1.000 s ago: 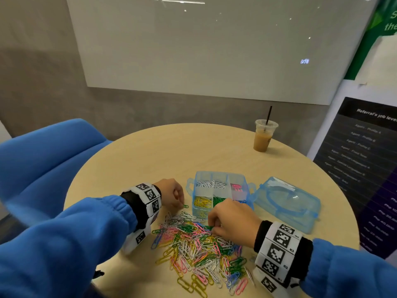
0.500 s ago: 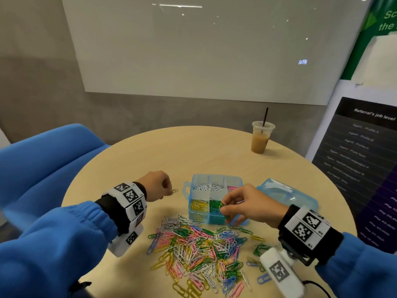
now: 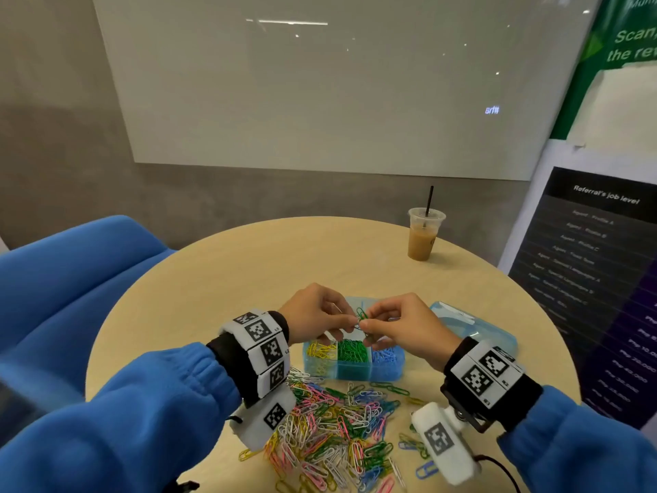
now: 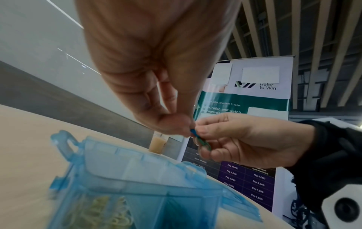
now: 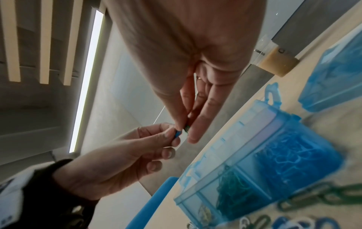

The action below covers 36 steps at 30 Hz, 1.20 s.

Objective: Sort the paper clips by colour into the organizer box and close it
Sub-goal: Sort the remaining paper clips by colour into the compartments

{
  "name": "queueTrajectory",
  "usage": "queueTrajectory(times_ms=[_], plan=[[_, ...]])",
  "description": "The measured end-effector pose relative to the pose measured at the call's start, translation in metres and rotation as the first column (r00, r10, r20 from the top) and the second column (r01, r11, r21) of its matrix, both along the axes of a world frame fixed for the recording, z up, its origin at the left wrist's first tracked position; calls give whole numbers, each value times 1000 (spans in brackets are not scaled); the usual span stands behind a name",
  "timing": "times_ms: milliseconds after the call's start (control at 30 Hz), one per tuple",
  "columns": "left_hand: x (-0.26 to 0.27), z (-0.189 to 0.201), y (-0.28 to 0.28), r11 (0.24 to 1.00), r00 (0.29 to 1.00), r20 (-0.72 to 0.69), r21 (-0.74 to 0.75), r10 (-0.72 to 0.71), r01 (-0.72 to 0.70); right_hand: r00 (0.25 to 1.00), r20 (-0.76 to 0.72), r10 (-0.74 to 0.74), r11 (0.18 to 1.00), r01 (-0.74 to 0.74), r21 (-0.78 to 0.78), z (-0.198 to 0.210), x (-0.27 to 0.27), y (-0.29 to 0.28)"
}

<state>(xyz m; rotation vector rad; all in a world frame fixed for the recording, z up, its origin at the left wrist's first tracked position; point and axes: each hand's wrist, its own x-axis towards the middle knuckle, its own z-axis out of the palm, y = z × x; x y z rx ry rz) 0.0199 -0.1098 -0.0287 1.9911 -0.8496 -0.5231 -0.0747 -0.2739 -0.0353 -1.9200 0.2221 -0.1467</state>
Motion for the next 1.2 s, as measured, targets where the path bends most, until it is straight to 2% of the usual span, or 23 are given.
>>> queueTrajectory(times_ms=[100, 233, 300, 400, 533, 667, 767, 833, 933, 1100, 1200], plan=[[3, 0, 0, 998, 996, 77, 52, 43, -47, 1000, 3, -21, 1000, 21, -7, -6, 4, -1], [7, 1, 5, 991, 987, 135, 88, 91, -104, 999, 23, -34, 975, 38, -218, -11, 4, -6], [6, 2, 4, 992, 989, 121, 86, 84, -95, 997, 60, -58, 964, 71, -257, -9, 2, -10], [1, 4, -7, 996, 992, 95, 26, 86, -89, 996, 58, -63, 969, 75, -236, -4, -4, -17], [-6, 8, -25, 978, 991, -10, -159, 134, -134, 997, 47, -68, 962, 78, -262, -1, -14, -24], [-4, 11, -19, 993, 993, 52, -53, 108, -105, 996, 58, -65, 934, 81, -347, -1, -29, -31], [-7, 12, 0, 998, 997, 60, 56, 40, -43, 999, 44, 7, 895, 13, -446, -4, -39, -31], [-10, 11, 15, 994, 997, 79, 111, 1, -10, 993, -12, 120, 838, -107, -535, -7, -45, -28], [-16, 6, 38, 981, 990, 126, 189, -70, 45, 950, -132, 282, 682, -295, -669, -13, -50, -19], [-30, 3, 63, 954, 980, 108, 269, -166, 132, 887, -275, 371, 485, -437, -757, -22, -46, -3], [-40, 4, 68, 922, 966, 56, 318, -251, 220, 860, -328, 391, 407, -481, -776, -30, -42, 4]])
